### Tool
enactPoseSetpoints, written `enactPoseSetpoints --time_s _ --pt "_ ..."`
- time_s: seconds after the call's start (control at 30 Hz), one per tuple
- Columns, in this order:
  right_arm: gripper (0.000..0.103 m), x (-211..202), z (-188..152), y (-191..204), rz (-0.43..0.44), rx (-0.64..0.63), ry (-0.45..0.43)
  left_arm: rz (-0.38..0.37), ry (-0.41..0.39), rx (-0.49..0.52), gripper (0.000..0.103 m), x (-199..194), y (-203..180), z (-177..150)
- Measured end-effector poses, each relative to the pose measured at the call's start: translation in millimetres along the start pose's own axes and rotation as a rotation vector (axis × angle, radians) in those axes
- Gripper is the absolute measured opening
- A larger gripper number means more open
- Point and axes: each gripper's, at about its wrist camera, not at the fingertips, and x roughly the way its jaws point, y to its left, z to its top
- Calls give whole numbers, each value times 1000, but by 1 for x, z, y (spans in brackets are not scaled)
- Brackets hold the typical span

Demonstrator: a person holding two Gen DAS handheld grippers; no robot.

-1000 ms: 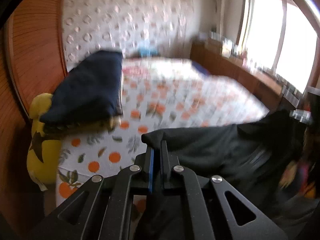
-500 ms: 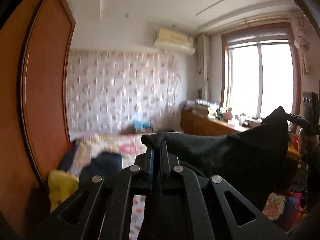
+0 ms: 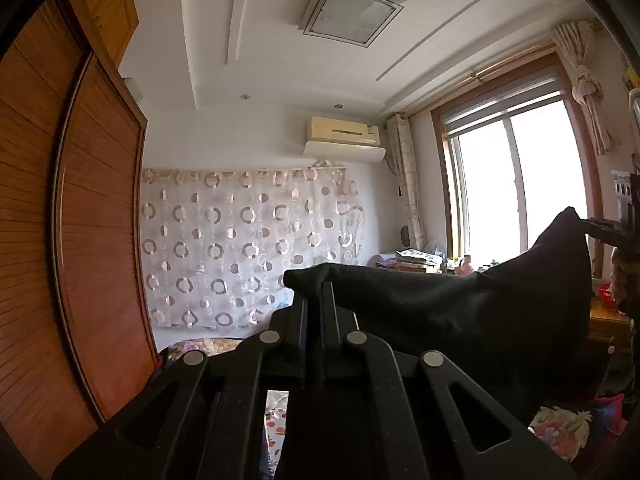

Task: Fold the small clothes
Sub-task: 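Lift the black shirt with both grippers and fold it over onto itself, then lower the folded shirt onto the bed and open both grippers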

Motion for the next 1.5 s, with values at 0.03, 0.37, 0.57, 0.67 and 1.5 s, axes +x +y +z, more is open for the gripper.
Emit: enactPoseSetpoints --time_s 0.03,0.37,0.57,0.67,1.5 --pt "9 -2 -3 6 -7 -4 2 -2 1 0 5 1 1 0" --pt "9 63 -29 9 -81 18 150 12 130 -14 5 85 2 -35" --pt "9 150 -88 -7 -88 81 319 23 290 -16 5 181 -1 -111" --pt "9 200 -124 -11 -90 90 405 54 382 -16 5 225 -2 -155" --pt "23 310 -201 -18 -233 224 632 57 602 35 13 307 -24 -214"
